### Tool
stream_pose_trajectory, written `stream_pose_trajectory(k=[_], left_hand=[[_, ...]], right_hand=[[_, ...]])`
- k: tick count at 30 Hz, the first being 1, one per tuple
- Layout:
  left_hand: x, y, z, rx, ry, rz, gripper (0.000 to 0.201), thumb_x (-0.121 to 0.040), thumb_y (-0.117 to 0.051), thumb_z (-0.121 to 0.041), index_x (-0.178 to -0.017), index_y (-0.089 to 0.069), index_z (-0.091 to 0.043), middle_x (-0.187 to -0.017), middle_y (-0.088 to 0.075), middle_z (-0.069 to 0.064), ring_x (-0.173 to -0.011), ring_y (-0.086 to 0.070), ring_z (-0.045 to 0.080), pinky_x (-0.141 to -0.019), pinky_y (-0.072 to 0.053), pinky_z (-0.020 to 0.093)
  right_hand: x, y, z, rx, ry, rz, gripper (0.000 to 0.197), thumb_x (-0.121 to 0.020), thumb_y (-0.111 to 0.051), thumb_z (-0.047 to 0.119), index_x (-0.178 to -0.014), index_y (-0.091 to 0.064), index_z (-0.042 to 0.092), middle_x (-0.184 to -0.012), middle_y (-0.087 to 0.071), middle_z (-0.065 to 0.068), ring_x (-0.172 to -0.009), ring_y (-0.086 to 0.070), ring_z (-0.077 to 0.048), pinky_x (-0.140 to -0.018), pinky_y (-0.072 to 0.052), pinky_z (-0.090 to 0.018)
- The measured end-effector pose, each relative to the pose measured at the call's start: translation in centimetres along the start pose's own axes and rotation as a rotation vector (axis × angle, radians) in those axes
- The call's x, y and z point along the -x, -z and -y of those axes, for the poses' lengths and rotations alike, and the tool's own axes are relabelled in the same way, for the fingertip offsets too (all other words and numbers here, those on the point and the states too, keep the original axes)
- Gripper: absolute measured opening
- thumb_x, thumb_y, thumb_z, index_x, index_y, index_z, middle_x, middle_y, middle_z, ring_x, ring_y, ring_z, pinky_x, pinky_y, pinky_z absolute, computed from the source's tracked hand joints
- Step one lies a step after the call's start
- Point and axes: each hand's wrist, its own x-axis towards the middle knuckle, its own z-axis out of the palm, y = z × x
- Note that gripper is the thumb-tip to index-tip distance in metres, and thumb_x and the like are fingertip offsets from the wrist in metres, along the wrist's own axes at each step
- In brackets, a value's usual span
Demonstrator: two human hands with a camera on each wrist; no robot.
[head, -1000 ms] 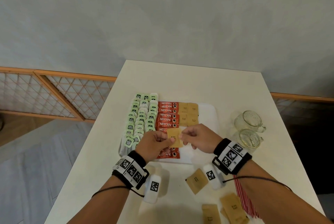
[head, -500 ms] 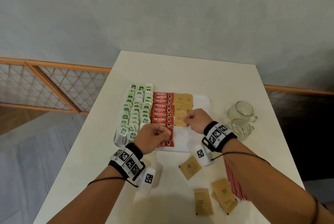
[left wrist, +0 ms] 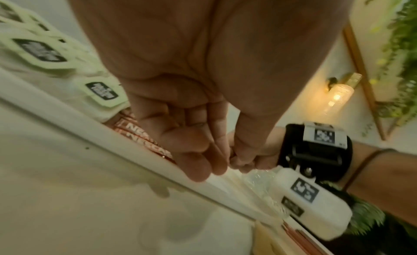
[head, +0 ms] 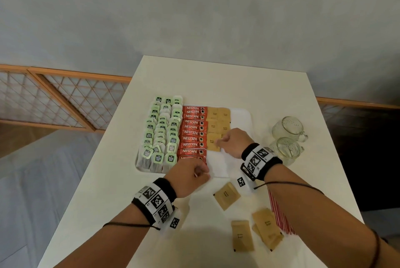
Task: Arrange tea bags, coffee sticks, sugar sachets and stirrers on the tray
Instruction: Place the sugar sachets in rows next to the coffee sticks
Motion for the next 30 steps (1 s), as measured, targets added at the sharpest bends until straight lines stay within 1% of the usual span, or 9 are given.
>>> stream_pose_trajectory(k=[3,7,9,12,17,21,25,27,30], left_hand=[[0.3,-0.7,-1.1,-0.146,-0.04,0.048,0.023,-0.091,-0.069,-0.037,-0.107,-0.069,-0.022,-0.087,-0.067,-0.011,-0.073,-0.06,0.003,-0.074,-0.053,0.023],[0.1,-1.7,-2.6,-0.302,-0.093,0.116,0.033,-0.09,-0.065,-0.041,-0.117,-0.067,-0.021,-0.1,-0.071,-0.007,-0.084,-0.062,0.009,-0.078,-0.052,0.026],[-0.1,-2.4,-3.2,-0.384,-0.109,0.156,0.038,-0.09,-0.063,-0.042,-0.121,-0.066,-0.021,-0.105,-0.069,-0.004,-0.09,-0.062,0.014,-0.079,-0.051,0.029],[-0.2,-3.4,-4.1,-0.495,-0.119,0.203,0.039,-0.089,-0.061,-0.043,-0.121,-0.064,-0.021,-0.107,-0.066,-0.001,-0.094,-0.063,0.019,-0.079,-0.051,0.032],[-0.1,-5.0,-5.4,-0.592,-0.131,0.24,0.045,-0.084,-0.068,-0.049,-0.115,-0.06,-0.019,-0.105,-0.059,0.001,-0.09,-0.06,0.023,-0.075,-0.049,0.034],[-0.1,-6.0,-5.7,-0.604,-0.093,0.267,0.054,-0.082,-0.074,-0.036,-0.126,-0.049,-0.016,-0.113,-0.057,0.006,-0.099,-0.059,0.028,-0.081,-0.051,0.038],[-0.2,-5.9,-5.8,-0.551,-0.05,0.299,0.052,-0.082,-0.073,-0.022,-0.126,-0.046,-0.014,-0.109,-0.06,0.009,-0.094,-0.062,0.029,-0.082,-0.054,0.041],[-0.3,-5.8,-5.6,-0.519,-0.034,0.326,0.041,-0.083,-0.07,-0.02,-0.12,-0.052,-0.013,-0.107,-0.061,0.008,-0.093,-0.061,0.027,-0.078,-0.052,0.036],[-0.3,-5.7,-5.2,-0.476,-0.017,0.367,0.018,-0.084,-0.067,-0.022,-0.097,-0.061,-0.01,-0.096,-0.065,0.006,-0.085,-0.061,0.024,-0.068,-0.048,0.031]], right_hand=[[2.6,0.7,0.2,0.082,0.053,0.028,0.039,-0.094,-0.066,0.042,-0.087,-0.07,0.004,-0.087,-0.073,-0.01,-0.077,-0.069,-0.025,-0.073,-0.054,-0.033],[6.7,1.1,-0.7,0.246,0.108,0.107,0.031,-0.09,-0.066,0.055,-0.092,-0.068,0.025,-0.091,-0.066,0.011,-0.086,-0.064,-0.011,-0.085,-0.055,-0.035],[8.3,1.0,-1.6,0.382,0.16,0.199,0.031,-0.09,-0.064,0.056,-0.103,-0.067,0.028,-0.095,-0.062,0.015,-0.09,-0.061,-0.009,-0.086,-0.052,-0.032],[10.3,0.7,-3.2,0.535,0.18,0.288,0.038,-0.09,-0.064,0.054,-0.118,-0.062,0.03,-0.1,-0.054,0.013,-0.1,-0.056,-0.013,-0.083,-0.045,-0.03],[12.6,0.9,-5.3,0.674,0.154,0.407,0.059,-0.085,-0.069,0.056,-0.134,-0.051,0.029,-0.127,-0.057,0.007,-0.114,-0.056,-0.018,-0.093,-0.046,-0.032],[13.6,0.1,-6.6,0.827,0.095,0.49,0.07,-0.073,-0.081,0.048,-0.131,-0.049,0.023,-0.119,-0.056,0.002,-0.1,-0.06,-0.021,-0.08,-0.052,-0.034],[14.2,-0.8,-7.1,0.914,0.094,0.468,0.078,-0.07,-0.087,0.04,-0.13,-0.042,0.017,-0.118,-0.051,-0.004,-0.094,-0.062,-0.025,-0.068,-0.049,-0.033],[14.4,-1.4,-7.2,0.935,0.105,0.446,0.076,-0.074,-0.084,0.035,-0.131,-0.04,0.015,-0.118,-0.052,-0.006,-0.094,-0.063,-0.026,-0.068,-0.047,-0.033],[14.4,-1.9,-7.1,0.914,0.137,0.411,0.059,-0.08,-0.077,0.033,-0.126,-0.045,0.013,-0.113,-0.056,-0.006,-0.089,-0.062,-0.025,-0.069,-0.049,-0.033]])
